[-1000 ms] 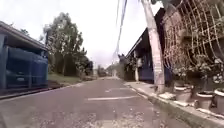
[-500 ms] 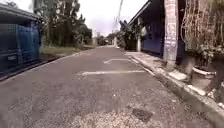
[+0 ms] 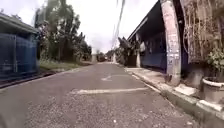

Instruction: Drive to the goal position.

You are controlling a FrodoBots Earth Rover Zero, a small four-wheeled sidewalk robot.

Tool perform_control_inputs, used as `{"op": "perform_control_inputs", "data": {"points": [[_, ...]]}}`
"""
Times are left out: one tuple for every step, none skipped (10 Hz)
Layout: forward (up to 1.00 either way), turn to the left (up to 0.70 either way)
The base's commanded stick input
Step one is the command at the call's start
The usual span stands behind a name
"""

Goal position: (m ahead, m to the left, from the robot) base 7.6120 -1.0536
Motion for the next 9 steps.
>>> {"op": "perform_control_inputs", "data": {"points": [[0.70,0.02],[0.70,0.02],[0.70,0.02],[0.70,0.05],[0.70,0.15],[0.70,0.35],[0.70,0.33],[0.70,0.00],[0.70,0.00]]}}
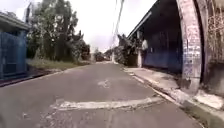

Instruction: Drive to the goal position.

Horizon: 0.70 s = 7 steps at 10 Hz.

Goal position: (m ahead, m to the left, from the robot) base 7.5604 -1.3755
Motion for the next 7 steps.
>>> {"op": "perform_control_inputs", "data": {"points": [[0.70,0.00],[0.70,0.00],[0.70,0.00],[0.70,0.00],[0.70,0.00],[0.70,0.00],[0.70,0.00]]}}
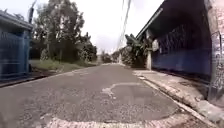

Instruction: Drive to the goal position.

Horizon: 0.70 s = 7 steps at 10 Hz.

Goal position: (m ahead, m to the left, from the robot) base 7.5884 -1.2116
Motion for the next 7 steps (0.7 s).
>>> {"op": "perform_control_inputs", "data": {"points": [[0.70,0.00],[0.70,0.00],[0.70,0.00],[0.70,0.00],[0.70,0.00],[0.70,0.00],[0.70,0.00]]}}
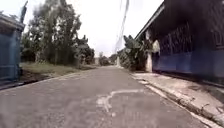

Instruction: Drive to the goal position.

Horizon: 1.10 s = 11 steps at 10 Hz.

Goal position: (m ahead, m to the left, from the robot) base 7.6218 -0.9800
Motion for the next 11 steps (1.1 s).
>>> {"op": "perform_control_inputs", "data": {"points": [[0.70,0.00],[0.70,0.00],[0.70,0.00],[0.70,0.00],[0.70,0.00],[0.70,0.00],[0.70,0.01],[0.70,0.02],[0.70,0.02],[0.70,0.02],[0.70,0.02]]}}
